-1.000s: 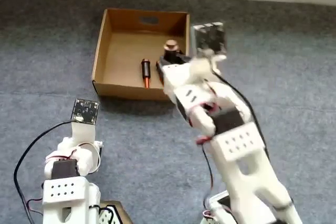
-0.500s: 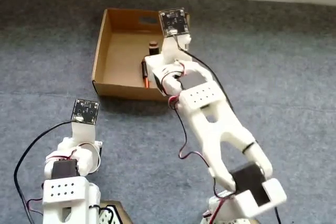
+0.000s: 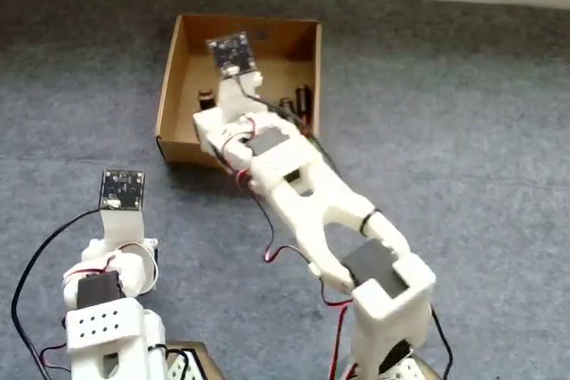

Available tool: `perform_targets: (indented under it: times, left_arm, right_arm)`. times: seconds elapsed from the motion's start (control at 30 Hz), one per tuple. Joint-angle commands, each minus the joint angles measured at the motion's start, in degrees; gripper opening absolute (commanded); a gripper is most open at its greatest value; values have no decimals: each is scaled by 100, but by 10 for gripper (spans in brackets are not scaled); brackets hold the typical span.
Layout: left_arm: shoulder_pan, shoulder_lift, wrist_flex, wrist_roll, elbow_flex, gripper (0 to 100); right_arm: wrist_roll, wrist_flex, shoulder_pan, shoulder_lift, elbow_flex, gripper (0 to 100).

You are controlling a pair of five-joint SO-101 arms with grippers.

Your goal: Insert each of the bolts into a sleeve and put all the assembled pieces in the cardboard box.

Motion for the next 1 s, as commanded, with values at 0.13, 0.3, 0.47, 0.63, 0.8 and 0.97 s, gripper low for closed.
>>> perform_targets:
  times: [0.13, 0.3, 0.47, 0.63, 0.8, 0.97]
  left_arm:
    - [-66, -57, -97, -26, -48, 8]
    - [-57, -57, -105, -26, -48, 8]
    - [-57, -57, -105, -26, -48, 8]
    - [-57, -57, -105, -26, -48, 8]
    - [-57, -57, -105, -26, -48, 8]
    - [-57, -57, -105, -26, -48, 8]
  right_arm:
    - [-527, -110, 75, 910, -1191, 6]
    - [-519, -110, 101, 1226, -1358, 6]
    - [-519, -101, 268, 1262, -1490, 6]
    - [-229, -101, 374, 1279, -1560, 6]
    - [62, -101, 391, 1288, -1516, 6]
    - [53, -101, 409, 1367, -1543, 6]
